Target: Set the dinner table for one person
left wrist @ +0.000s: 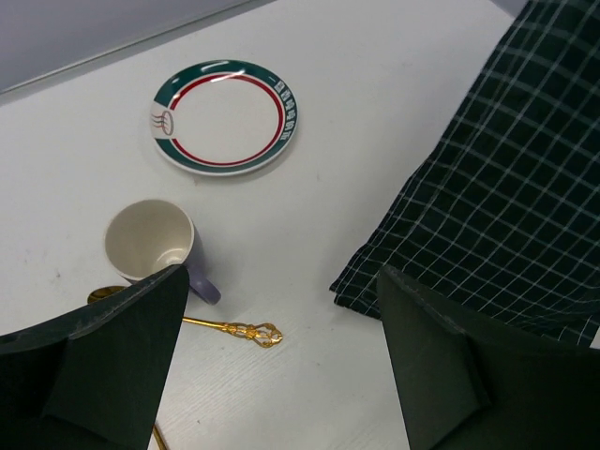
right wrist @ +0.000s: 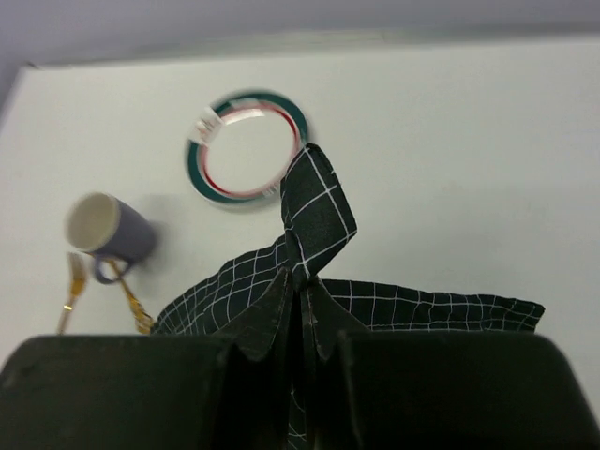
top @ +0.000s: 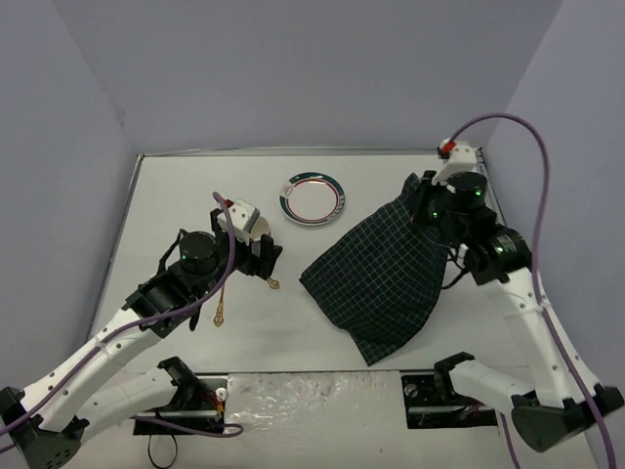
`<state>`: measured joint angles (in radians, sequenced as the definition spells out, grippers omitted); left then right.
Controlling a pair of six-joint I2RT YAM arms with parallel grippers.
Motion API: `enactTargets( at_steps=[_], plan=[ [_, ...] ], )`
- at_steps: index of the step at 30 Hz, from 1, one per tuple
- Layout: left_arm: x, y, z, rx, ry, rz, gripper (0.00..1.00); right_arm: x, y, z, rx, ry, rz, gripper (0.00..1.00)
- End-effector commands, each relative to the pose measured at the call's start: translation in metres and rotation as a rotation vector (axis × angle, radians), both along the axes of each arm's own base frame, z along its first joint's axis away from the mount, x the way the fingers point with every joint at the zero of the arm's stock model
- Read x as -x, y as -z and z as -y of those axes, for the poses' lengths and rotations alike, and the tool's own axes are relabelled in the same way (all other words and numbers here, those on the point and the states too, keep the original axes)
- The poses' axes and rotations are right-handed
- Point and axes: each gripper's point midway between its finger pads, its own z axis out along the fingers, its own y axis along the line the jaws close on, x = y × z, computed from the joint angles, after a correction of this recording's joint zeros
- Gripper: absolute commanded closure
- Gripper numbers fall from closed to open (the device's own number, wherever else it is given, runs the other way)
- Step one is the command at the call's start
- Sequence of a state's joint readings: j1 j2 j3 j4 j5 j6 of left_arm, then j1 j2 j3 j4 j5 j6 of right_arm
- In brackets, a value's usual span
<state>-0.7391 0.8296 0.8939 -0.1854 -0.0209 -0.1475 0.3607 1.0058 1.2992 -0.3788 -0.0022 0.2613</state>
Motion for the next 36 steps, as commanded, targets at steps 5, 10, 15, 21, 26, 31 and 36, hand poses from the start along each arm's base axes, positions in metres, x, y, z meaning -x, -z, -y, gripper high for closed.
enactTargets(
  at_steps=[5,10,15,21,26,31,36],
  plan=[
    [-0.016,0.025,0.008,0.015,-0.068,-0.095,0.22,-0.085,0.159,0.002,0.173,0.146,-0.225,1.0],
    [-0.027,0.04,0.021,0.01,-0.067,-0.142,0.22,-0.12,0.207,0.007,0.259,0.152,-0.28,1.0],
    [-0.036,0.046,0.034,0.02,-0.061,-0.169,0.22,-0.153,0.238,0.017,0.347,0.169,-0.322,1.0],
    [-0.047,0.048,0.038,0.017,-0.085,-0.171,0.22,-0.192,0.239,0.027,0.377,0.185,-0.308,0.97],
    [-0.055,0.056,0.042,0.018,-0.102,-0.179,0.22,-0.225,0.233,0.034,0.36,0.182,-0.291,0.7],
    [-0.066,0.065,0.064,0.043,-0.072,-0.207,0.22,-0.221,0.196,0.051,0.302,0.234,-0.277,0.41],
    [-0.076,0.08,0.089,0.074,-0.042,-0.26,0.23,-0.176,0.192,0.107,0.158,0.415,-0.332,0.37]
  ],
)
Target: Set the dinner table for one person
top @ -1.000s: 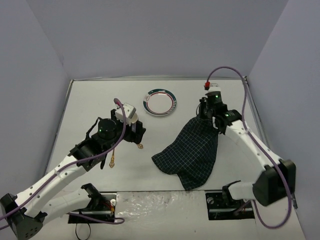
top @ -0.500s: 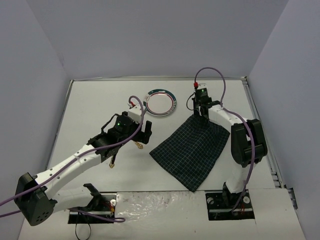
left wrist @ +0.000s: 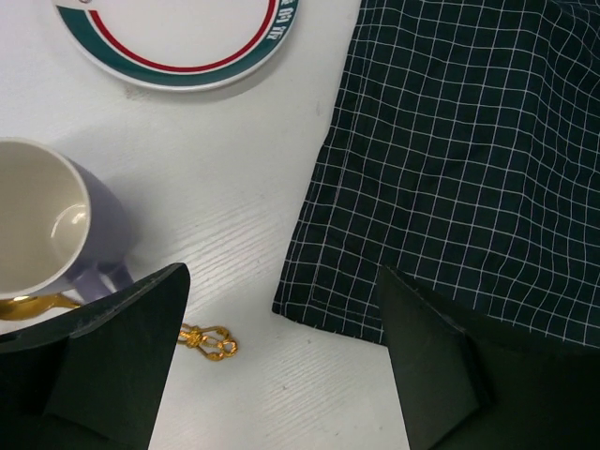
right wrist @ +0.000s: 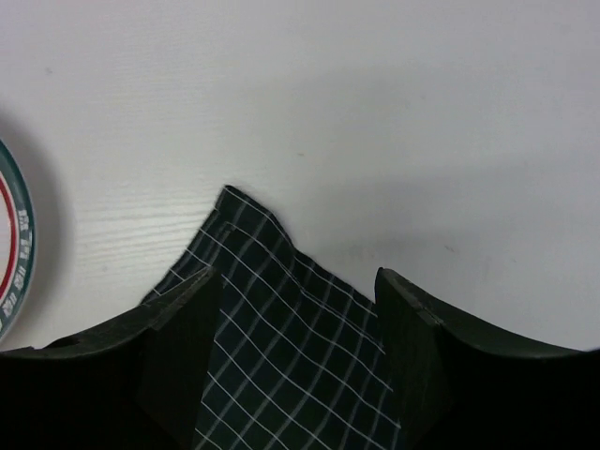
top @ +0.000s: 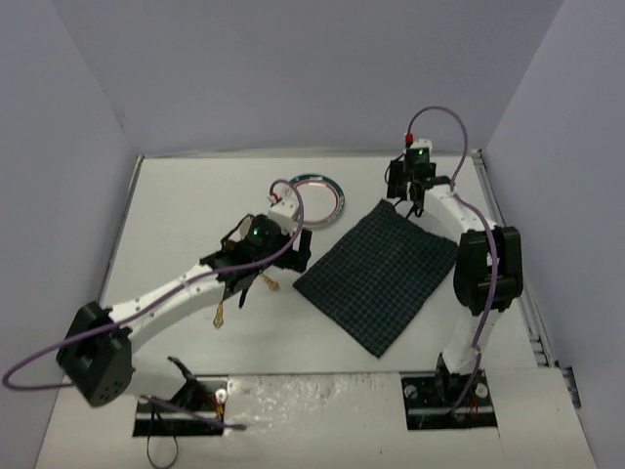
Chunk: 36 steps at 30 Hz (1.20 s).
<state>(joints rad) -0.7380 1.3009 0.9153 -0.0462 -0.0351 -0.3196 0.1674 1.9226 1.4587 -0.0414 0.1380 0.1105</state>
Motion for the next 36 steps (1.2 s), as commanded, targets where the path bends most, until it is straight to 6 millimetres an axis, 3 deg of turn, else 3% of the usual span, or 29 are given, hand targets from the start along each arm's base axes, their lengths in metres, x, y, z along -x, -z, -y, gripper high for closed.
enactTargets(
  at_steps=[1,4,9,12,18,26,29,32,34,36],
  plan=[
    [-0.021,-0.035,0.04,0.162,0.024,0.05,0.23,0.045,-0.035,0.062,-0.128,0.247,0.059,0.37],
    [-0.023,-0.024,0.059,0.169,0.054,0.015,0.24,0.082,-0.012,0.096,-0.204,0.386,0.014,0.37],
    [-0.028,0.0,0.081,0.173,0.065,-0.036,0.3,0.116,0.024,0.129,-0.263,0.512,-0.06,0.36],
    [-0.032,0.018,0.091,0.17,0.06,-0.069,0.37,0.127,0.04,0.144,-0.279,0.554,-0.091,0.37],
    [-0.038,0.069,0.097,0.131,0.012,-0.163,0.53,0.127,0.065,0.157,-0.327,0.592,-0.114,0.4],
    [-0.035,0.116,0.09,0.099,-0.06,-0.249,0.61,0.116,0.085,0.159,-0.348,0.567,-0.133,0.53],
    [-0.037,0.125,0.087,0.088,-0.088,-0.259,0.64,0.114,0.09,0.16,-0.348,0.572,-0.141,0.67],
    [-0.037,0.135,0.085,0.073,-0.108,-0.273,0.65,0.111,0.094,0.165,-0.343,0.583,-0.147,0.93],
    [-0.037,0.142,0.084,0.064,-0.116,-0.289,0.66,0.108,0.094,0.172,-0.338,0.596,-0.142,1.0],
    [-0.039,0.143,0.087,0.064,-0.12,-0.295,0.66,0.098,0.089,0.177,-0.335,0.597,-0.124,1.0]
  ],
)
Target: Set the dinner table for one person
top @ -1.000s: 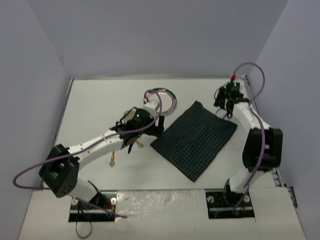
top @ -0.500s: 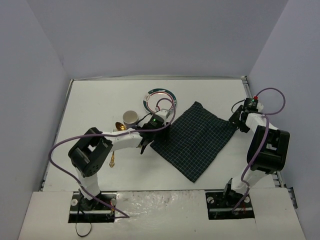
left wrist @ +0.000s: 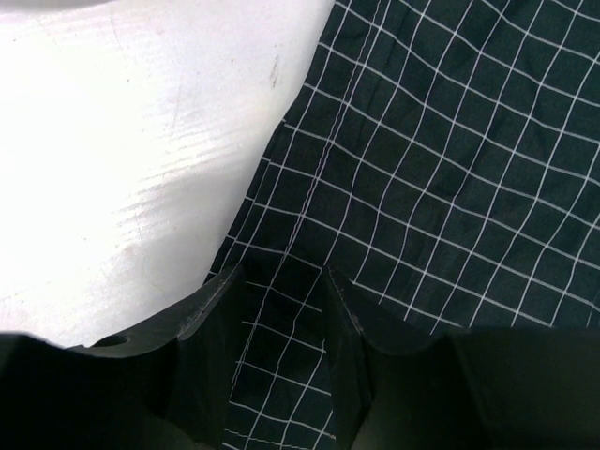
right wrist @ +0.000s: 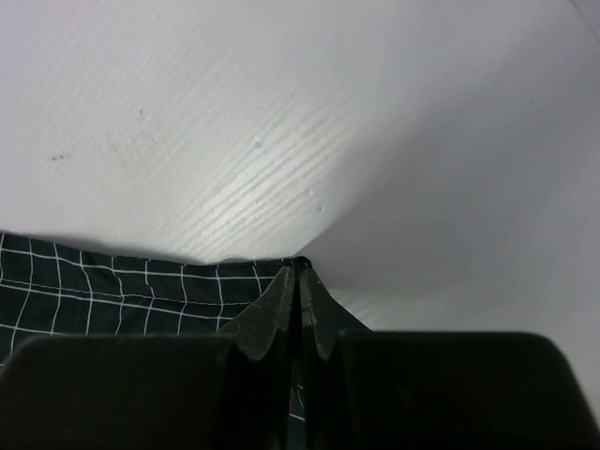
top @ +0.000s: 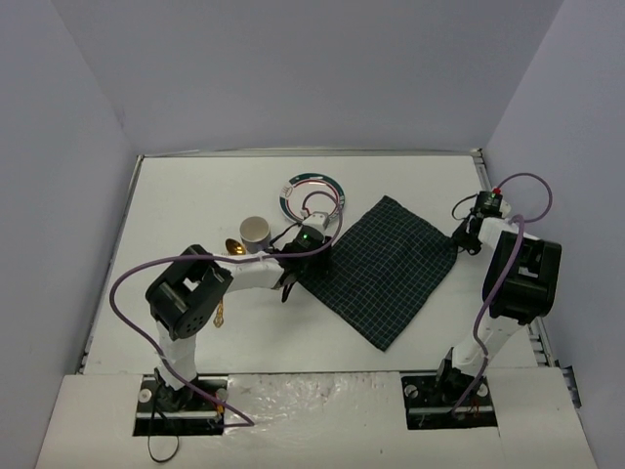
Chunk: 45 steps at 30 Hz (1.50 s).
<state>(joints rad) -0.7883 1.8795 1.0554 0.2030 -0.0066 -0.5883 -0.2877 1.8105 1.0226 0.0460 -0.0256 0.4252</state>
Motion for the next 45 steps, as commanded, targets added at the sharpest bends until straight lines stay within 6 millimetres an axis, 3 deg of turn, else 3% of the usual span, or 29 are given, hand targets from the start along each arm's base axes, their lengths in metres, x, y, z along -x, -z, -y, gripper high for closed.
enactTargets(
  at_steps=[1,8,12,21,26,28,30,32,35,39,41,45],
  plan=[
    [-0.007,0.007,0.005,0.002,-0.039,-0.022,0.66,-0.023,-0.012,0.018,0.028,0.025,0.043,1.0],
    [-0.015,0.006,0.015,0.044,-0.089,-0.048,0.66,-0.057,-0.021,0.032,0.056,0.021,0.083,1.0],
    [-0.018,0.009,0.01,0.038,-0.143,-0.053,0.66,-0.075,-0.029,0.038,0.073,0.009,0.109,1.0],
    [-0.021,0.003,0.003,0.02,-0.189,-0.045,0.66,-0.096,-0.044,0.045,0.105,-0.029,0.147,1.0],
    [-0.024,-0.012,0.021,0.071,-0.123,-0.033,0.61,-0.103,-0.065,0.031,0.091,-0.084,0.19,0.72],
    [-0.026,-0.018,0.028,0.094,-0.104,-0.024,0.58,-0.104,-0.086,0.022,0.103,-0.113,0.226,0.65],
    [-0.028,-0.024,0.034,0.113,-0.091,-0.015,0.57,-0.105,-0.097,0.011,0.114,-0.15,0.242,0.61],
    [-0.03,-0.035,0.039,0.136,-0.071,0.004,0.55,-0.108,-0.121,-0.013,0.126,-0.233,0.29,0.59],
    [-0.033,-0.063,0.044,0.176,-0.055,0.046,0.51,-0.113,-0.135,-0.063,0.141,-0.409,0.321,0.55],
    [-0.03,-0.116,0.047,0.226,-0.023,0.125,0.46,-0.118,-0.132,-0.113,0.168,-0.595,0.323,0.51],
    [-0.018,-0.136,0.054,0.245,0.03,0.148,0.43,-0.121,-0.119,-0.134,0.156,-0.666,0.309,0.5],
    [0.01,-0.151,0.069,0.248,0.132,0.18,0.42,-0.13,-0.105,-0.178,0.133,-0.806,0.311,0.49]
  ],
)
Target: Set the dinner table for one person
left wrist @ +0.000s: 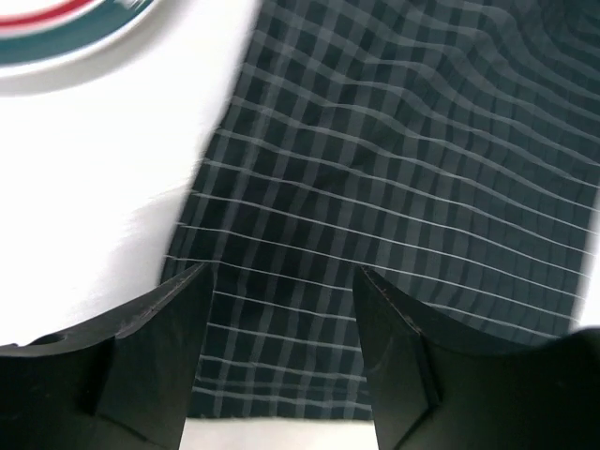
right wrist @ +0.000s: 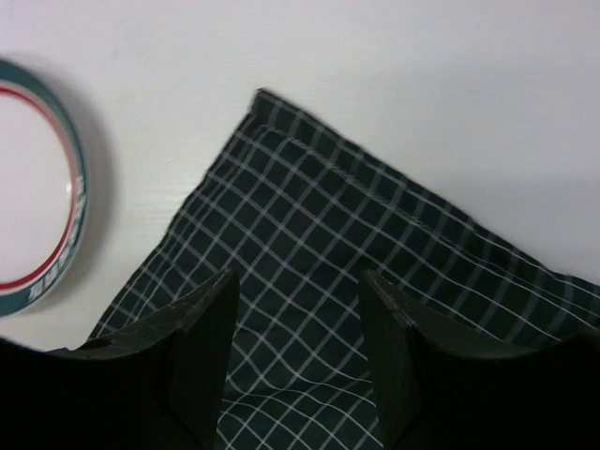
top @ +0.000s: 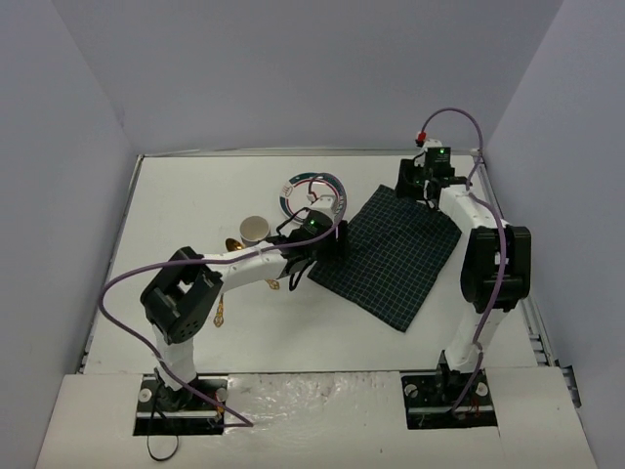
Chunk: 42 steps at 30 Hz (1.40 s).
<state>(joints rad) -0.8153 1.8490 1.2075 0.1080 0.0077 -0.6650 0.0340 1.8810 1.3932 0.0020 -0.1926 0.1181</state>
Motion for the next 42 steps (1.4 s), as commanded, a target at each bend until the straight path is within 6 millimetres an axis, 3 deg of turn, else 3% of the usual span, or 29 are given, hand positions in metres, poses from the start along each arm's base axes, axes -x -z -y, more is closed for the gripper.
enactTargets(
  at_steps=[1,4,6,11,16,24,34,42],
  plan=[
    [0.026,-0.093,0.038,0.129,0.164,0.184,0.42,-0.023,-0.002,-0.036,0.025,-0.176,0.056,0.49],
    [0.04,-0.086,0.048,0.098,0.223,0.218,0.47,-0.028,0.009,-0.047,0.05,-0.218,0.048,0.49],
    [0.05,-0.068,0.054,0.071,0.252,0.205,0.5,-0.034,0.015,-0.052,0.056,-0.23,0.046,0.49],
    [0.053,-0.02,0.058,0.041,0.254,0.141,0.56,-0.04,0.033,-0.057,0.075,-0.254,0.026,0.5],
    [0.055,0.007,0.062,0.023,0.265,0.103,0.58,-0.04,0.05,-0.059,0.082,-0.259,-0.003,0.5],
    [0.075,0.055,0.05,-0.018,0.252,-0.027,0.63,-0.046,0.071,-0.058,0.095,-0.258,-0.032,0.5],
    [0.082,0.071,0.037,-0.032,0.203,-0.074,0.64,-0.062,0.085,-0.062,0.081,-0.257,-0.037,0.49],
    [0.08,0.072,0.035,-0.05,0.19,-0.078,0.64,-0.076,0.071,-0.061,0.075,-0.246,-0.003,0.48]
  ],
)
